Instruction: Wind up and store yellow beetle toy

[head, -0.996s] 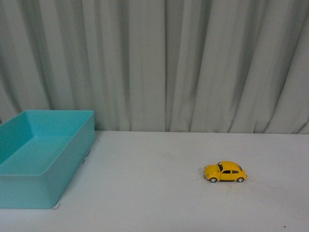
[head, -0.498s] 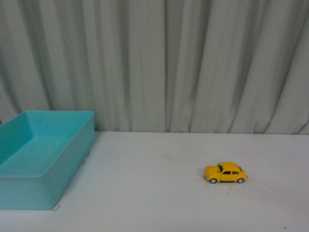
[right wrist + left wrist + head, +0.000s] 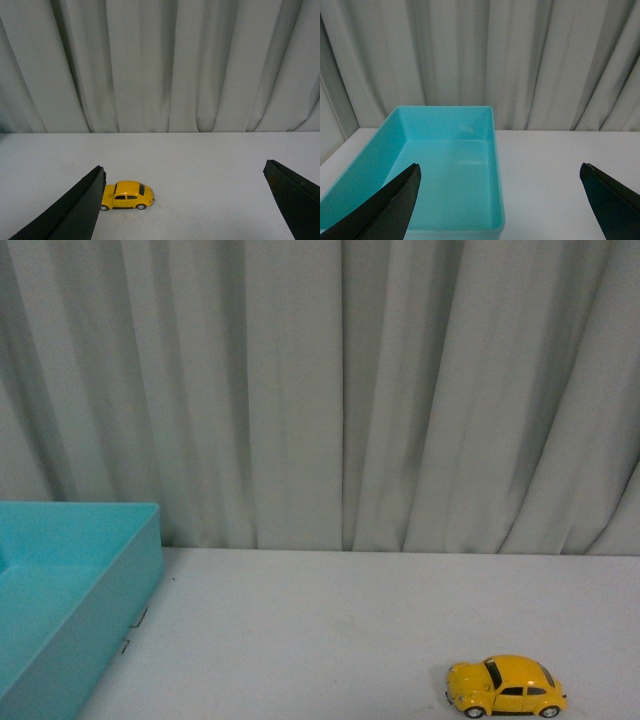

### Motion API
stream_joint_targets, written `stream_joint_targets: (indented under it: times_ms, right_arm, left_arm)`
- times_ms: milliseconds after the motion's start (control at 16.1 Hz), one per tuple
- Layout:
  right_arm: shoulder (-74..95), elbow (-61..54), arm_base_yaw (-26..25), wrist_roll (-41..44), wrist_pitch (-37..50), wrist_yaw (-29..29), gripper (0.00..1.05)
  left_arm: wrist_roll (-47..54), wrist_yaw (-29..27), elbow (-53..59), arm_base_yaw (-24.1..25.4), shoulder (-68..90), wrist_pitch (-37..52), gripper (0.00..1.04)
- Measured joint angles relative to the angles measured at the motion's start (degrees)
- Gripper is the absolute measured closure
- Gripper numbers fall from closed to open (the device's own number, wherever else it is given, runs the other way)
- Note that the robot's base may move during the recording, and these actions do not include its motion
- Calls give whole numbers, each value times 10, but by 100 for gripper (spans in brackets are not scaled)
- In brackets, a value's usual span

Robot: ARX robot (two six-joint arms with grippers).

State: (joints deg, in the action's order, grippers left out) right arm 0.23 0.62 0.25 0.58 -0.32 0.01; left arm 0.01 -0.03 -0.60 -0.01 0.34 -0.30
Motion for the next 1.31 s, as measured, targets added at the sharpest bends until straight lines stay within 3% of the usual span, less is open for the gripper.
stream_joint_targets:
  times_ms: [685,747,871,933,996,1058,1182,1307]
  right_arm:
    - [0,0,0,0,1,0,7]
    - [12,8,-31,-28,-32,-68,7]
    - [156,13,-169,-83,113,-240,7]
    - [282,35,-230,-90,232,-302,7]
    - [419,72,-271,-93,353,-327,7]
    - [534,115,-286,-100,452,-330,7]
    - [738,207,-269,-97,578,-330,7]
    - [873,307,-221,-49,549,-343,7]
  left_arm:
    - [0,0,0,0,0,1,7]
    - [0,0,0,0,0,1,7]
    - [0,0,0,0,0,1,7]
    - [0,0,0,0,0,1,7]
    - [0,1,0,0,0,1,7]
    - [0,-1,0,0,0,1,7]
    - [0,0,0,0,0,1,7]
    - [0,0,0,0,0,1,7]
